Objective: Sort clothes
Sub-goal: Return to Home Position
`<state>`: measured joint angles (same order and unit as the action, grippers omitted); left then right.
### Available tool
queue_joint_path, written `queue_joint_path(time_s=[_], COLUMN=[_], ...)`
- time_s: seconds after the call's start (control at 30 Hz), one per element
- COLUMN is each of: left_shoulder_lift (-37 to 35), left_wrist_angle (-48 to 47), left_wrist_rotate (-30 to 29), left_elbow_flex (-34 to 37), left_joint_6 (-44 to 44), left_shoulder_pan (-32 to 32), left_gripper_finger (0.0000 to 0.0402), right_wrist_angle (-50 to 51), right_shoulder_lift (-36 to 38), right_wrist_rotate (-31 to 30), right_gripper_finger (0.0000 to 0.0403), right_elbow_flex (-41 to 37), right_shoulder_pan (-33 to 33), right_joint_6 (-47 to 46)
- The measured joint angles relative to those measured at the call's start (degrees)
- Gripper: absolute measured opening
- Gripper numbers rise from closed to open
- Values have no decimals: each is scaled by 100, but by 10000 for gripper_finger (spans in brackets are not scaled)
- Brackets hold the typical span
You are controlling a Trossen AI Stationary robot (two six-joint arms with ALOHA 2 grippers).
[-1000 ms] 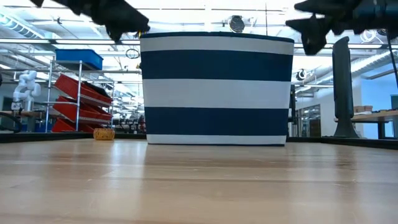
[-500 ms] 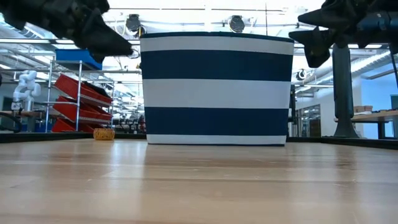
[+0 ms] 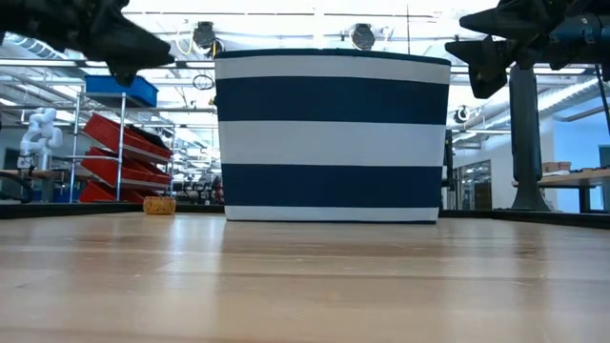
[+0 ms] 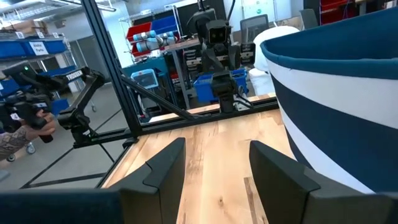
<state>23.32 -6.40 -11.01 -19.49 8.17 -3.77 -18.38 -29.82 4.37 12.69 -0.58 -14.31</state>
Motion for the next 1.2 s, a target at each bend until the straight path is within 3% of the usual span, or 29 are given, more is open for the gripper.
queue_joint_path(time_s=[0.27, 0.57, 0.77, 1.07, 1.2], left_shoulder_lift=[-513, -560, -607, -757, -757], left_wrist_angle=[761, 1893, 1935, 1577, 1578], left_wrist_rotate=[-150, -127, -124, -146, -152], left_elbow_flex=[928, 1783, 1854, 1854, 1876], left_joint_6=[337, 360, 356, 341, 323], left_shoulder_pan=[0, 0, 0, 0, 0], left_gripper_finger=[123, 123, 123, 123, 123], right_wrist_angle=[53, 178, 113, 1222, 1275], right_shoulder_lift=[0, -4, 136, 673, 818], right_wrist_rotate=[-23, -51, -543, -1139, -1207], right_gripper_finger=[166, 166, 166, 166, 166], right_elbow_flex=[0, 0, 0, 0, -107], right_shoulder_pan=[0, 0, 0, -11, -10], right_joint_6=[2, 2, 179, 81, 56])
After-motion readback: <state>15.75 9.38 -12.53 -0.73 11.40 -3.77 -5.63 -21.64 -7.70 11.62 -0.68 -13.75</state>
